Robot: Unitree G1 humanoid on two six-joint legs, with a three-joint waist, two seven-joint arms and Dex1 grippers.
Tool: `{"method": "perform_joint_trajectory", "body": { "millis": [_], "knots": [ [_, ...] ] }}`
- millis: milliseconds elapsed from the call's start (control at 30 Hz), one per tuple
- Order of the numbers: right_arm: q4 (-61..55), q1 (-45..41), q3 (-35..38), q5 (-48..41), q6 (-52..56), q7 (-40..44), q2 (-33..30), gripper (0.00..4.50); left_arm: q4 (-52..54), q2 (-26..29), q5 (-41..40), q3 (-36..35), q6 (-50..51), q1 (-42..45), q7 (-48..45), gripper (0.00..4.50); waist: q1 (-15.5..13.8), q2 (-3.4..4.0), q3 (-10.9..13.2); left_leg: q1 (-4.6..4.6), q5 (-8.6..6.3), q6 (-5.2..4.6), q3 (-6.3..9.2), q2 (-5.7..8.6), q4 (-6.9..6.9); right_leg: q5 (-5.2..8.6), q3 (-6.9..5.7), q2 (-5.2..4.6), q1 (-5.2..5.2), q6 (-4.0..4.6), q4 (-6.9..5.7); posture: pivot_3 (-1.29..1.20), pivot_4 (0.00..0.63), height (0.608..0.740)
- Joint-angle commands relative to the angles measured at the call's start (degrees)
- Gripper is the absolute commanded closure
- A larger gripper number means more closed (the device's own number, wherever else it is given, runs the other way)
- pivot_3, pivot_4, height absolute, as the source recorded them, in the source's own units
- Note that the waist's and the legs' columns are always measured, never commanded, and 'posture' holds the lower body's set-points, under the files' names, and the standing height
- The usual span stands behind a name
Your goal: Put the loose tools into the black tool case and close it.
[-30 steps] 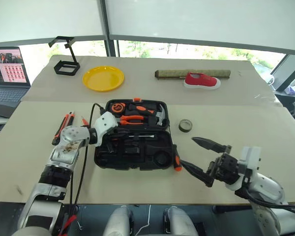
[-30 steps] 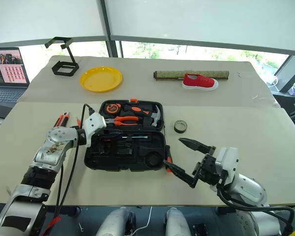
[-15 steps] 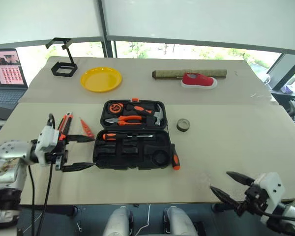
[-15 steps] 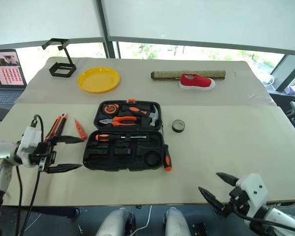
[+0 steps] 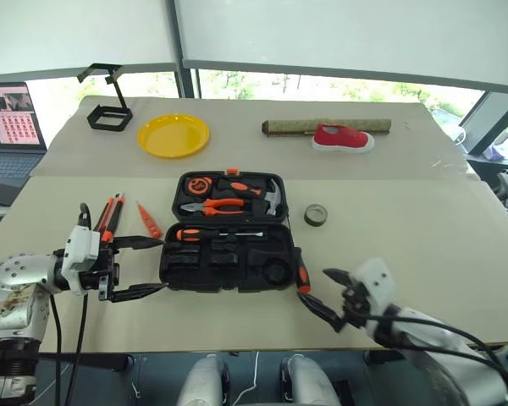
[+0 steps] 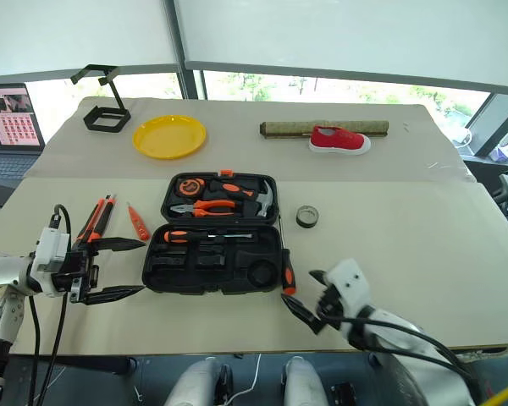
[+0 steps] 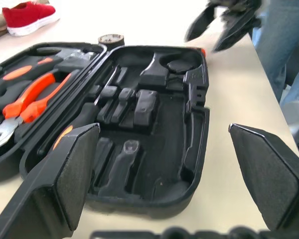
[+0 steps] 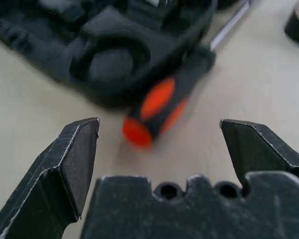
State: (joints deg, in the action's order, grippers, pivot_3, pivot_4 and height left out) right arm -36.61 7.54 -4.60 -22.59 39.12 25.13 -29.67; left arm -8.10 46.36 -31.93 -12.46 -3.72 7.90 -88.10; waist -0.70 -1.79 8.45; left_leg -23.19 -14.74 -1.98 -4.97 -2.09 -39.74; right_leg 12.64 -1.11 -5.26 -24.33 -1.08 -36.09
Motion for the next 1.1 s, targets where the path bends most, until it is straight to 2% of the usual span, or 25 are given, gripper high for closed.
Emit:
{"method": "perform_joint_trajectory", "body": {
  "millis": [33,233,533,933,967,1000,1100],
  "knots": [
    [0.8,-2.2,-0.8,1.5,2.3,-3.0,1.6,0.00,3.1,0.7,-1.8,-1.7,1.4,-1.0,0.5,0.03,0.0,-0.01,0.0,-0.01,0.00,-0.01,0.00,0.00,0.00,-0.02,-0.02,0.00,0.00,-0.03,0.01,0.00,0.150,0.740],
    [2.4,-3.3,-1.4,3.9,3.0,-3.7,1.5,0.00,2.4,1.3,-1.3,-2.2,1.4,-1.2,-0.1,0.03,0.2,-0.01,0.0,0.01,-0.01,-0.02,-0.03,0.00,0.00,-0.03,0.01,0.02,-0.01,-0.05,0.01,0.00,0.150,0.740],
    [3.3,-5.3,4.0,3.2,5.7,-3.9,0.3,0.00,3.1,0.6,-1.5,-1.4,1.5,-0.6,-0.1,0.03,0.2,-0.01,0.0,0.00,-0.01,-0.02,-0.03,0.01,0.00,-0.03,0.00,0.00,-0.01,-0.06,0.02,0.00,0.150,0.740],
    [10.4,-20.3,0.8,2.2,20.9,-4.8,1.2,0.00,5.9,-1.6,-1.2,0.5,2.0,0.0,1.1,0.03,0.5,-0.01,0.0,-0.03,-0.02,-0.03,-0.03,0.02,0.03,-0.04,0.00,0.02,-0.04,-0.06,0.02,0.00,0.150,0.740],
    [10.8,-21.1,0.7,2.7,22.4,-5.4,1.0,0.50,6.1,-1.7,-1.2,0.4,2.0,-0.1,1.4,0.00,0.5,-0.01,0.0,-0.03,-0.02,-0.03,-0.03,0.02,0.03,-0.04,0.00,0.01,-0.04,-0.06,0.03,0.00,0.150,0.740],
    [11.2,-21.5,1.0,2.5,23.4,-5.6,1.1,0.62,6.3,-1.7,-1.2,0.3,2.1,-0.2,1.6,0.00,0.5,-0.01,0.0,-0.04,-0.02,-0.03,-0.03,0.02,0.03,-0.04,0.00,0.01,-0.04,-0.06,0.02,0.00,0.150,0.740],
    [12.0,-22.4,1.2,2.6,25.4,-4.8,-0.9,1.74,7.0,-1.6,-1.2,-0.3,2.1,-1.0,2.4,0.00,0.5,-0.01,0.0,-0.04,-0.02,-0.04,-0.02,0.02,0.03,-0.04,-0.01,0.00,-0.04,-0.07,0.03,0.00,0.150,0.740]
  ]
}}
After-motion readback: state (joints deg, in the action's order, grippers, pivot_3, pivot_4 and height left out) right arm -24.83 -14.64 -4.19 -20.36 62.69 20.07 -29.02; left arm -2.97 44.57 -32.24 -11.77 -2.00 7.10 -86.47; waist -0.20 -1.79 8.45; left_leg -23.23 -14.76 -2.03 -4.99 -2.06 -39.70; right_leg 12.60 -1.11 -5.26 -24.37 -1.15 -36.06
